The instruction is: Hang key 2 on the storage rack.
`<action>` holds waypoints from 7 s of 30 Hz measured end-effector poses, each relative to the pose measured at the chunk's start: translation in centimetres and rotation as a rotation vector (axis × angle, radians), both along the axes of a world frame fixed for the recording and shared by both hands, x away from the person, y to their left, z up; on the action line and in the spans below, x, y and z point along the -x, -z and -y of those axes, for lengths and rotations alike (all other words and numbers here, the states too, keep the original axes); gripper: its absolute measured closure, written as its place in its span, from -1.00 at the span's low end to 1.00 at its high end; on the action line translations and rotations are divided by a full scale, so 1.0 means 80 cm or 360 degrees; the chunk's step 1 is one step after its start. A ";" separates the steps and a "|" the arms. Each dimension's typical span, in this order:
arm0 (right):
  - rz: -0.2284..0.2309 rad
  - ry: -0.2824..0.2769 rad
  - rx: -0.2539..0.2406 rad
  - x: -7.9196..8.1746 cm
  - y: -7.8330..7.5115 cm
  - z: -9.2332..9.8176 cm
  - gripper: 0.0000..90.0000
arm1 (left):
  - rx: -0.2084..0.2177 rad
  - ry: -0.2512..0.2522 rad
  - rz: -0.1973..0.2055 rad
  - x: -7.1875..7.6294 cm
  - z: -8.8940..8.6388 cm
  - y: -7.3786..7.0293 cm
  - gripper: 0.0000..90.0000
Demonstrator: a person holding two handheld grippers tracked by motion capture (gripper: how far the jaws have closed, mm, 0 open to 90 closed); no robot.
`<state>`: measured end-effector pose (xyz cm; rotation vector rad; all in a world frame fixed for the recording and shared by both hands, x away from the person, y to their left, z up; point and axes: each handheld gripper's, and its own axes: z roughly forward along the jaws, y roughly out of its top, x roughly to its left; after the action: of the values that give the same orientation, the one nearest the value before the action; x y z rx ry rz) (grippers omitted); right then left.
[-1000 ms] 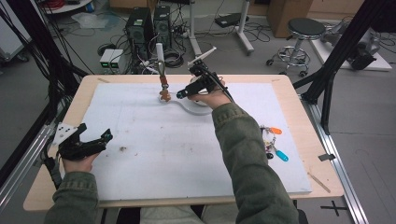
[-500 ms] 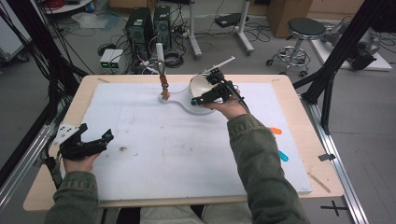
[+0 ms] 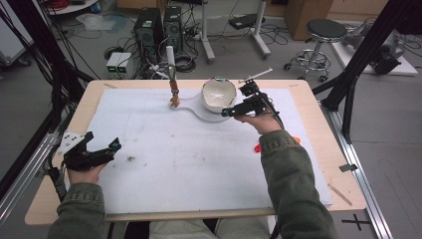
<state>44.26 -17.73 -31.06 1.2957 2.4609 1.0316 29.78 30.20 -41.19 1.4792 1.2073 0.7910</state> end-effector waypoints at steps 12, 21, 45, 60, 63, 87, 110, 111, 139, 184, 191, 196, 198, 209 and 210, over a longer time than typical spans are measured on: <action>0.0002 0.0059 0.0000 0.014 0.007 0.038 -0.98 | 0.0002 -0.0005 0.0002 0.001 0.000 0.000 -0.96; -0.0006 0.0107 0.0003 0.026 0.016 0.064 -0.98 | 0.0002 -0.0005 0.0002 0.001 0.000 -0.001 -0.96; -0.0100 0.0240 0.0026 0.056 0.063 0.124 -0.98 | 0.0015 0.0001 -0.0003 0.001 0.000 -0.001 -0.96; -0.0155 0.0356 0.0100 0.064 0.089 0.142 -0.89 | 0.0012 0.0008 -0.0010 0.001 0.001 0.000 -0.96; -0.0158 0.0383 0.0112 0.065 0.094 0.144 -0.87 | 0.0012 0.0008 -0.0013 0.001 0.002 0.000 -0.96; -0.0236 0.0463 0.0297 0.067 0.127 0.147 -0.23 | -0.0012 0.0020 -0.0040 -0.001 0.004 0.002 -0.96; -0.0248 0.0456 0.0463 0.065 0.130 0.144 0.47 | -0.0013 0.0035 -0.0038 -0.001 0.006 0.002 -0.96; -0.0232 0.0442 0.0483 0.066 0.130 0.144 0.59 | -0.0013 0.0036 -0.0036 -0.001 0.006 0.001 -0.96; -0.0216 0.0449 -0.0108 0.082 0.104 0.187 0.95 | -0.0002 0.0029 -0.0029 -0.001 0.006 0.001 -0.96; 0.0092 0.0200 -0.0420 0.096 -0.022 0.135 0.95 | 0.0004 0.0030 -0.0033 0.001 0.005 0.000 -0.96; 0.0118 0.0149 -0.0456 0.094 -0.045 0.124 0.95 | 0.0008 0.0031 -0.0032 0.000 0.005 0.001 -0.96; 0.0147 0.0114 -0.0466 0.094 -0.062 0.118 0.95 | 0.0005 0.0031 -0.0033 0.000 0.005 0.001 -0.96; 0.0160 0.0101 -0.0478 0.094 -0.068 0.116 0.95 | 0.0002 0.0033 -0.0034 0.001 0.005 0.001 -0.96; 0.0207 0.0062 -0.0525 0.098 -0.099 0.108 0.95 | 0.0006 0.0036 -0.0028 0.001 0.005 0.000 -0.96; 0.0218 0.0054 -0.0524 0.098 -0.101 0.107 0.95 | 0.0009 0.0034 -0.0026 0.001 0.006 0.000 -0.96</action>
<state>36.39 -26.28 -22.99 1.2965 2.2268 1.5112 29.71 29.76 -41.20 1.4945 1.2031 0.7615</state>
